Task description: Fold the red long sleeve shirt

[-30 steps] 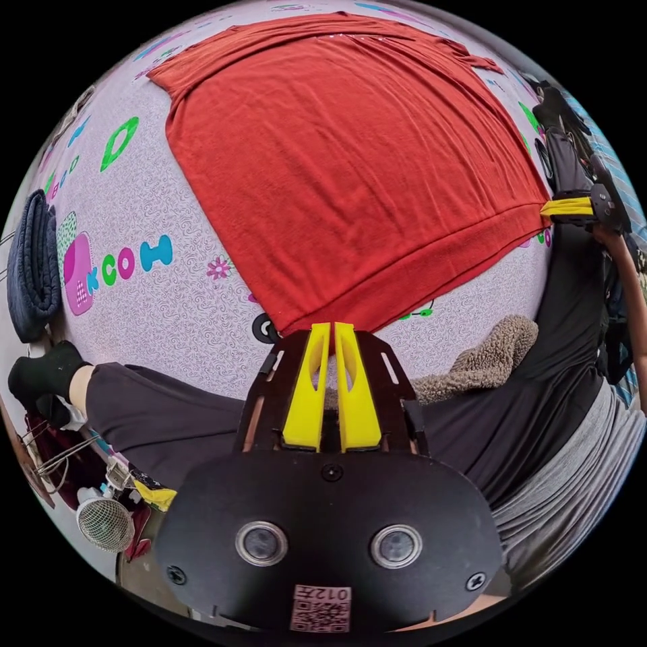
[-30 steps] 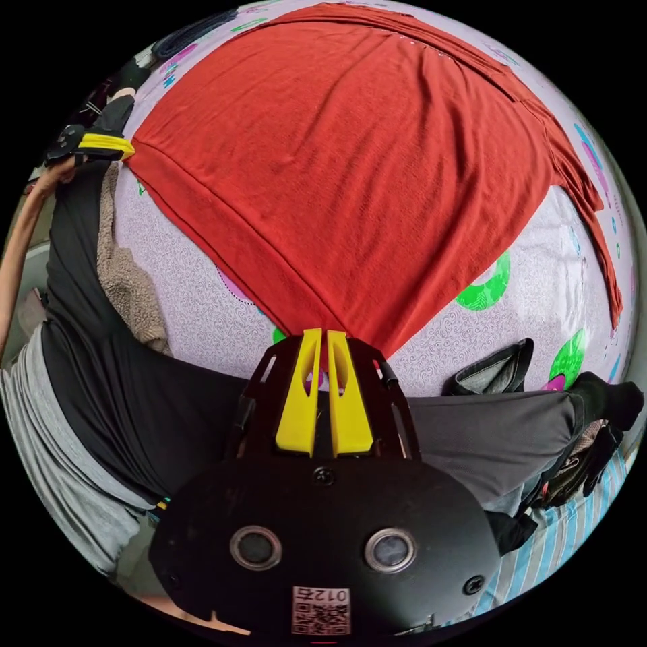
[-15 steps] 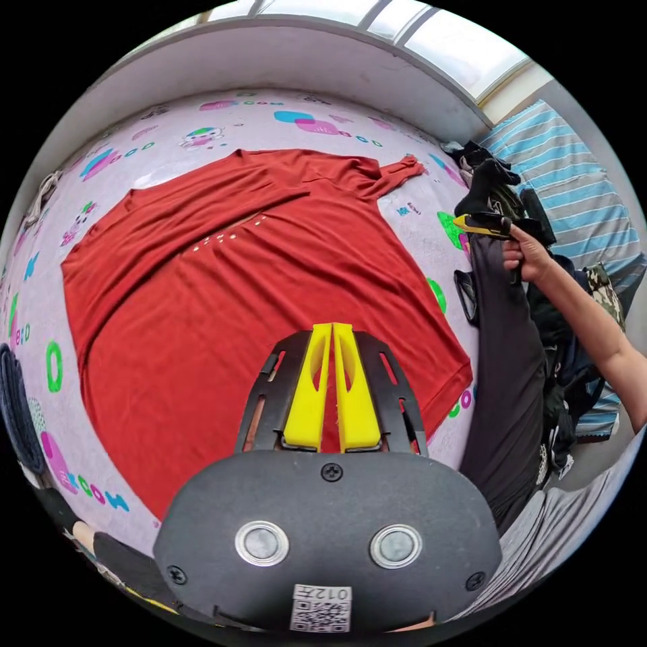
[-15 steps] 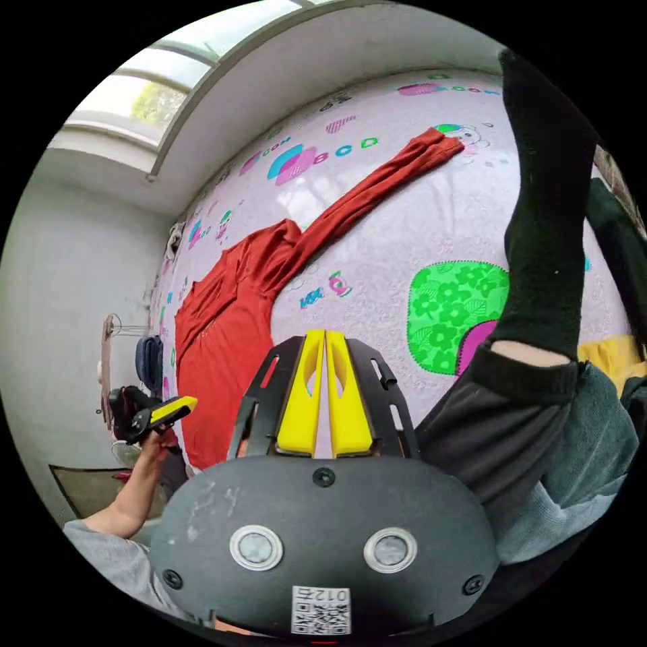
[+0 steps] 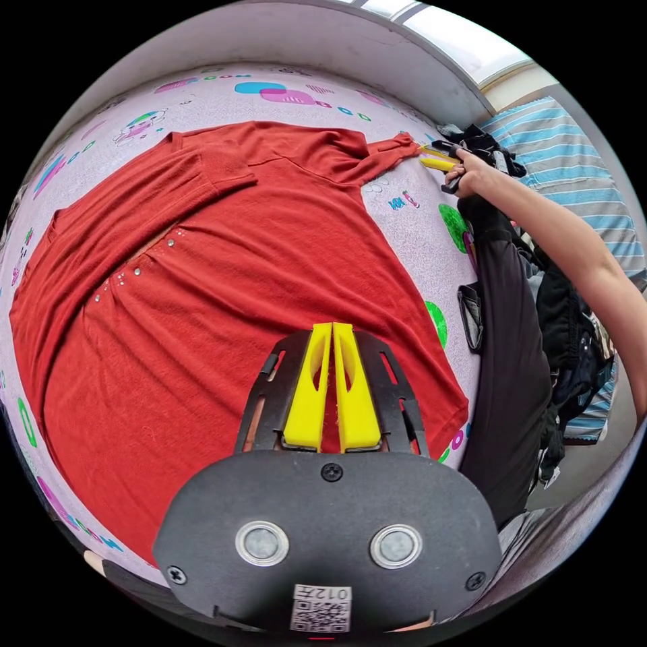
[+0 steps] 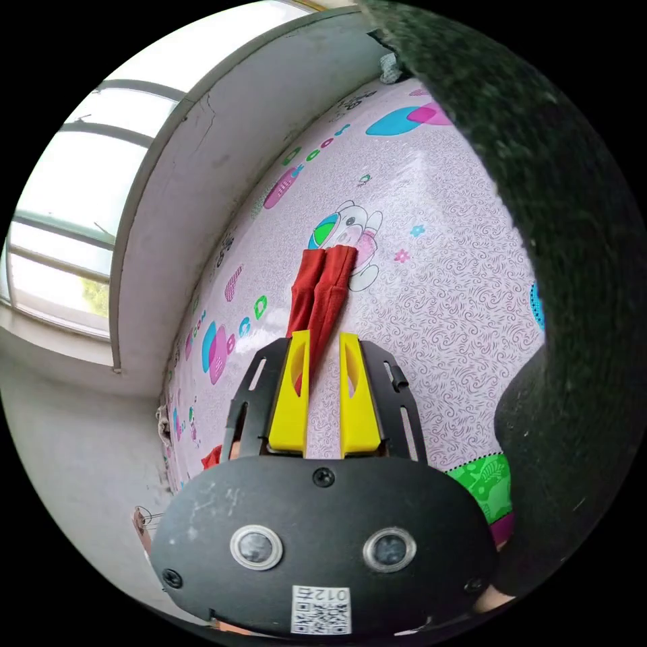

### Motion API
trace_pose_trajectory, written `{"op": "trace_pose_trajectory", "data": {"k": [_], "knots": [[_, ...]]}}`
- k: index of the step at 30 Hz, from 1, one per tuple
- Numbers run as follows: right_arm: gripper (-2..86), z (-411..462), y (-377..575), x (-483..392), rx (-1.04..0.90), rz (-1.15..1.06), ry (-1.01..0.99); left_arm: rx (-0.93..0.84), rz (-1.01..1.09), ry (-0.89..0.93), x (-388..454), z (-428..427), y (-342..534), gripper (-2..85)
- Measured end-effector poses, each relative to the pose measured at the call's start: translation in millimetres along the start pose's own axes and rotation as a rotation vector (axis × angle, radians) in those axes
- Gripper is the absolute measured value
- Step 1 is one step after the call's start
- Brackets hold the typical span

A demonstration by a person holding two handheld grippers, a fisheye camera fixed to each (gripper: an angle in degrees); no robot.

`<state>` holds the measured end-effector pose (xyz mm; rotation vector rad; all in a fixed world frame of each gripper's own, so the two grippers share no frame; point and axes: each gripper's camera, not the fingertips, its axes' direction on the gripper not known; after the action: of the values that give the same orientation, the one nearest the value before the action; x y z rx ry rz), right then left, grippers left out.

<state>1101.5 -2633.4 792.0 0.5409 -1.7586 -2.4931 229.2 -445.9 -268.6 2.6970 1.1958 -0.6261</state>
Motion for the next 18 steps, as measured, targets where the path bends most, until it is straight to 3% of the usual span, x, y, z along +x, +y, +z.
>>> {"op": "trace_pose_trajectory", "data": {"k": [3, 6, 12, 16, 18], "knots": [[6.8, 8.4, 16.7, -0.6, -0.003, -0.001, -0.024, 0.001, 0.0, 0.014, -9.6, -1.5, 2.3, 0.8], [4.9, 13.6, 36.8, -4.6, 0.023, -0.076, 0.087, 0.014, -0.007, 0.031, -20.2, -3.8, 6.6, 0.8], [0.0, 3.2, 67.8, 13.2, -0.013, -0.2, -0.022, 0.019, -0.035, 0.063, -42.3, -10.5, 11.3, 0.9], [-0.3, -27.6, 113.8, -30.1, -0.008, -0.452, -0.09, 0.074, -0.095, 0.194, -69.5, -29.1, 19.0, 1.3], [-0.3, -39.9, 155.8, -65.3, -0.025, -0.622, -0.14, 0.223, -0.19, 0.288, -101.7, -60.5, 36.2, 1.9]]}}
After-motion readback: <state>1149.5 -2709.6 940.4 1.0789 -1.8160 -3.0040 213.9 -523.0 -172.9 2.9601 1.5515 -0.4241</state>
